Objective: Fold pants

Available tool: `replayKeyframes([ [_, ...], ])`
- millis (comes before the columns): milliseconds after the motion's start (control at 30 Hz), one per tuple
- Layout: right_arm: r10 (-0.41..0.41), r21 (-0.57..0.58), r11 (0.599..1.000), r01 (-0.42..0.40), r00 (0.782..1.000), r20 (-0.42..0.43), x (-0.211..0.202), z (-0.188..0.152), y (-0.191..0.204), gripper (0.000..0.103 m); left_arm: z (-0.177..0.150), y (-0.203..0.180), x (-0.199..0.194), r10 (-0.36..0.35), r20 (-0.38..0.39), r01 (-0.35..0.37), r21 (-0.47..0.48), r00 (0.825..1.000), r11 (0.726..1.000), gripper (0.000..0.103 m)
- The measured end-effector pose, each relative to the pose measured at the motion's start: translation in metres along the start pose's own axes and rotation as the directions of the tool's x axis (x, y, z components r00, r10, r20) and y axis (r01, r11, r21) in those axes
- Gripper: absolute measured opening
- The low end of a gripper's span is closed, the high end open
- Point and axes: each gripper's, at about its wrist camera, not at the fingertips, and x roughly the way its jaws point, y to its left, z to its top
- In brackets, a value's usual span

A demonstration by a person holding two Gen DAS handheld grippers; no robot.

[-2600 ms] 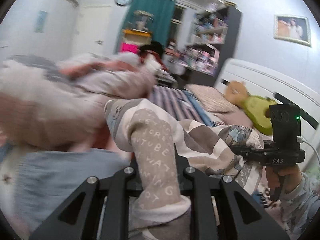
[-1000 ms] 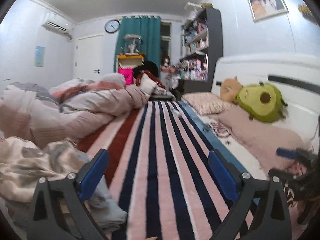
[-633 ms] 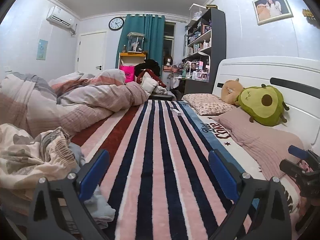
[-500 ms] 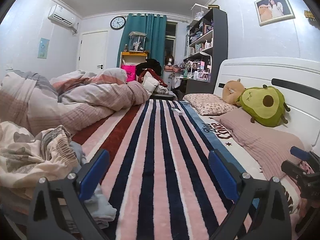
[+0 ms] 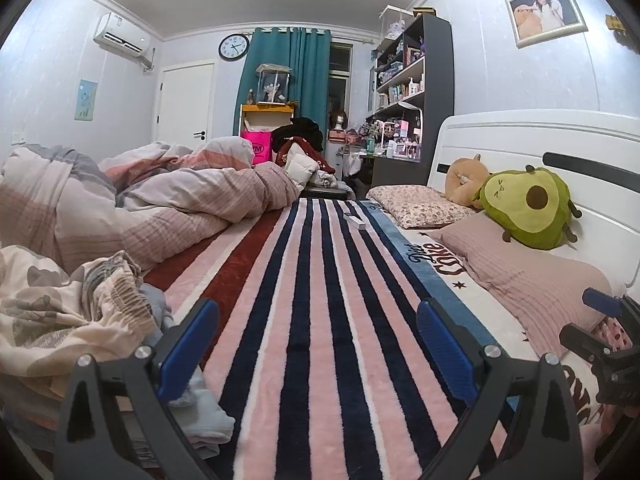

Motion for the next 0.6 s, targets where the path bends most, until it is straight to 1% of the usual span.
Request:
replayKeyframes([
  [267, 0.012, 0.027, 1.000, -0.012, 1.000, -0.008, 0.0017, -0.0003, -0.0058, 0.094, -0.0020, -0.0021, -0.0003, -0.001, 0.004, 0.001, 0.003, 1.000, 1.000, 0.098],
  [600, 0.009, 0.030, 1.000, -0.009, 1.000, -0.012, 0.0024, -0.0004, -0.0061, 0.094, -0.0004, -0.0035, 0.0004, -0.013, 0.008, 0.013, 0.008, 1.000, 1.000, 0.098],
])
